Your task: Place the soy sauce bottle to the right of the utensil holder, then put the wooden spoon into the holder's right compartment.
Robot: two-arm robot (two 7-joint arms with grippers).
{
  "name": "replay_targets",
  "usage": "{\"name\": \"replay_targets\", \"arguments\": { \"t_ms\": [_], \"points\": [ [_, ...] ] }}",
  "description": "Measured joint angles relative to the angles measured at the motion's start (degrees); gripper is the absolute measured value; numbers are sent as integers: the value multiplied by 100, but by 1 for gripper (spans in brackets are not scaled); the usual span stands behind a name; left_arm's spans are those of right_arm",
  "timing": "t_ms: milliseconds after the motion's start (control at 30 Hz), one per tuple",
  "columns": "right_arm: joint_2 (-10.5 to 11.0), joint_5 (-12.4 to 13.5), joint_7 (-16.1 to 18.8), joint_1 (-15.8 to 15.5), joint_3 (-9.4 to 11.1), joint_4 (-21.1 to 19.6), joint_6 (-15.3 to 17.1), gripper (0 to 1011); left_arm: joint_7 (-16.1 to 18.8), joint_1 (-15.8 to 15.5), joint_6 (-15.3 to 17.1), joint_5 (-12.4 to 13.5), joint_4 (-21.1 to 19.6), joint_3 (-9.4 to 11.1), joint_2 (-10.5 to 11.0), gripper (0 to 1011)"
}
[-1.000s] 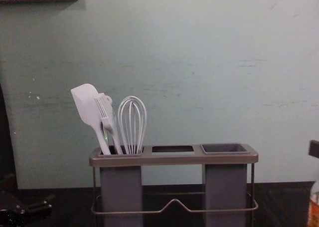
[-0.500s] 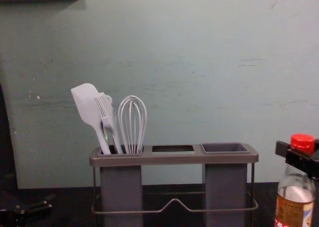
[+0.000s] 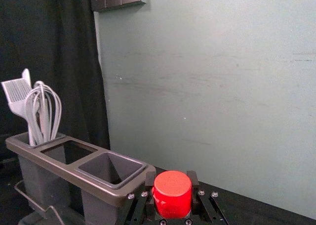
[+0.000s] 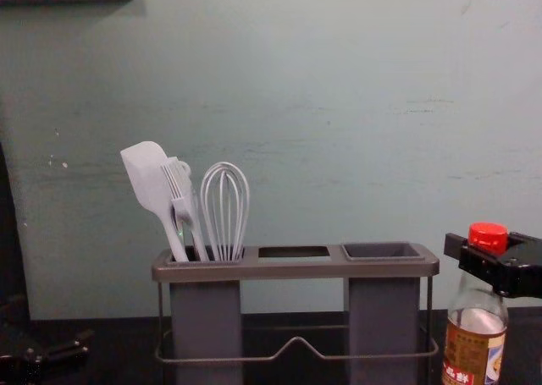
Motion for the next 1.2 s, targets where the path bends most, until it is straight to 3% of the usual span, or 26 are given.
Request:
{"name": "replay_targets", "arguments": {
  "t_ms": [1200],
  "points": [
    [-138,104,-2,125,33,259,9,384,0,0,0,0,0,0,0,1005]
  ]
}}
